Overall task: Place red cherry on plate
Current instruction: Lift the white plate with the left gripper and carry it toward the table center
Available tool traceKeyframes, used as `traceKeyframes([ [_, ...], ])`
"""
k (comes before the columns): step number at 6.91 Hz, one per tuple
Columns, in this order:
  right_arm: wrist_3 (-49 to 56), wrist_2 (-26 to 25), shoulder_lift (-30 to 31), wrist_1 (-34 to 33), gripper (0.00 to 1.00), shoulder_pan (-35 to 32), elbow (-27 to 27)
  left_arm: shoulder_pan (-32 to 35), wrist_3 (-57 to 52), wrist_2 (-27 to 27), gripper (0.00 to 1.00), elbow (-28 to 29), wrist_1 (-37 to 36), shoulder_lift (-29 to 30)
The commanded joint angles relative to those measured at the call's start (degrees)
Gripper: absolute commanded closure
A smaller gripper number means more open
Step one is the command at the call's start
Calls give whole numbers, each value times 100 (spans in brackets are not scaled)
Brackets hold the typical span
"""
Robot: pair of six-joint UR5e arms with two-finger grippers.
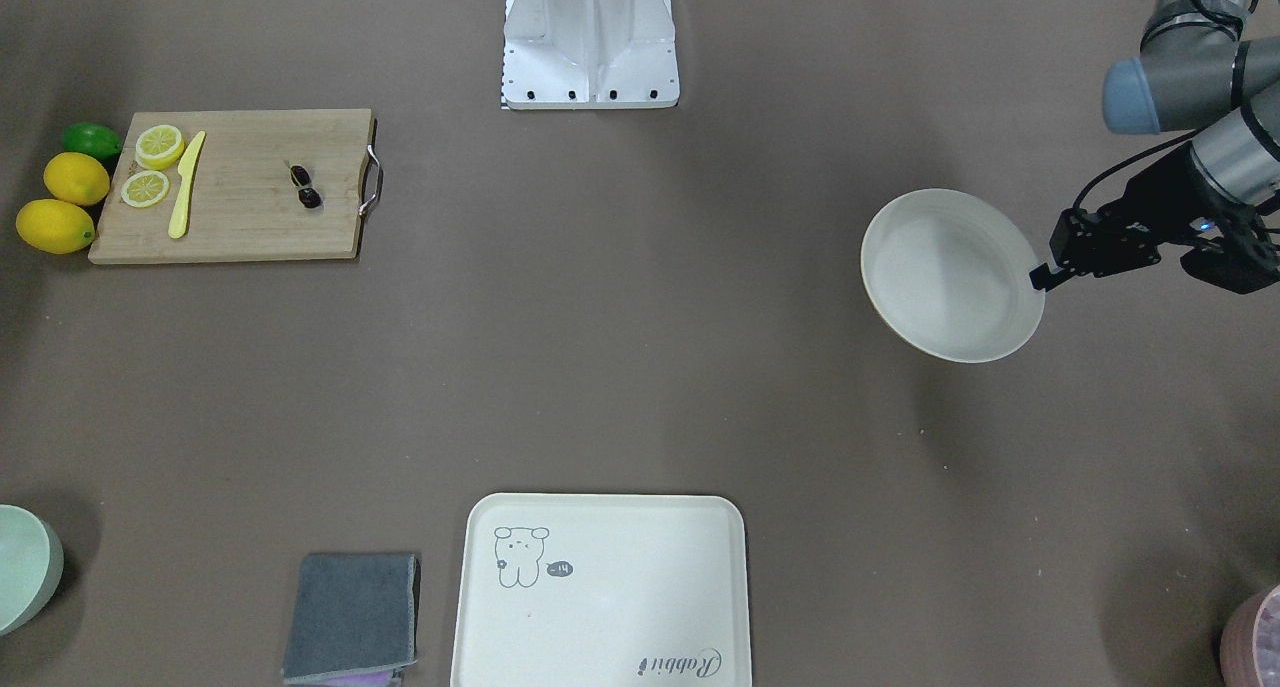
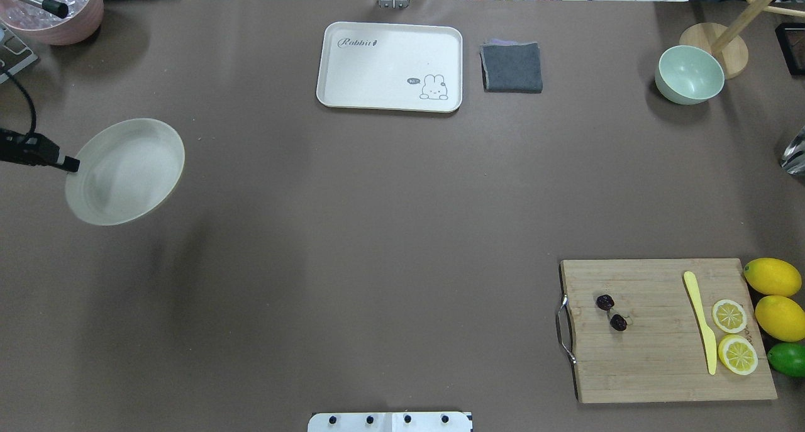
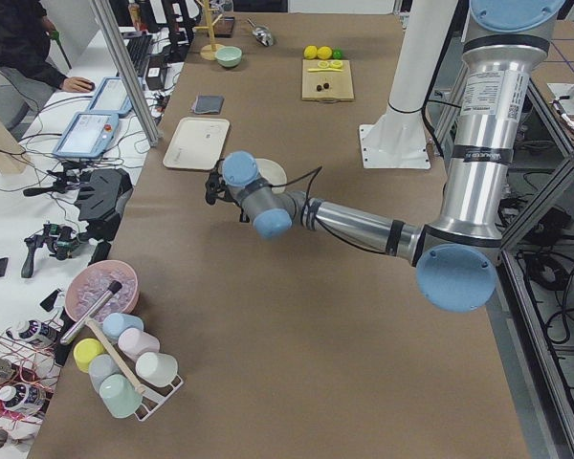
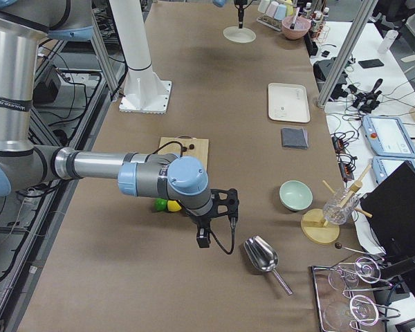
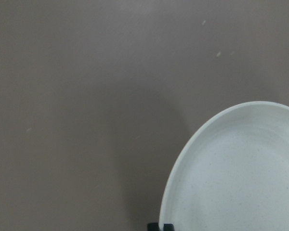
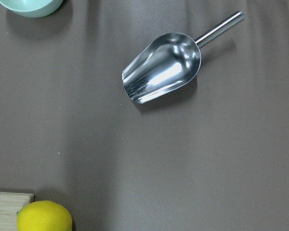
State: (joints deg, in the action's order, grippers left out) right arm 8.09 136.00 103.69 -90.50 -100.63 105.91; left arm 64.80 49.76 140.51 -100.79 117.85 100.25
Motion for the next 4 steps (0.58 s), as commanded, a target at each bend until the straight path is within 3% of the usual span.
traceKeyframes([
  [1, 0, 41, 3, -3, 0, 0, 9, -606, 146, -1055, 100, -887, -2484, 1175],
  [2, 0, 67, 11, -3, 0, 0, 44, -1053, 557, -1487, 100, -968, -3156, 1695],
  [4, 0, 76, 20, -3, 0, 0, 70, -1871, 1444, -2147, 100, -820, -3189, 2120],
])
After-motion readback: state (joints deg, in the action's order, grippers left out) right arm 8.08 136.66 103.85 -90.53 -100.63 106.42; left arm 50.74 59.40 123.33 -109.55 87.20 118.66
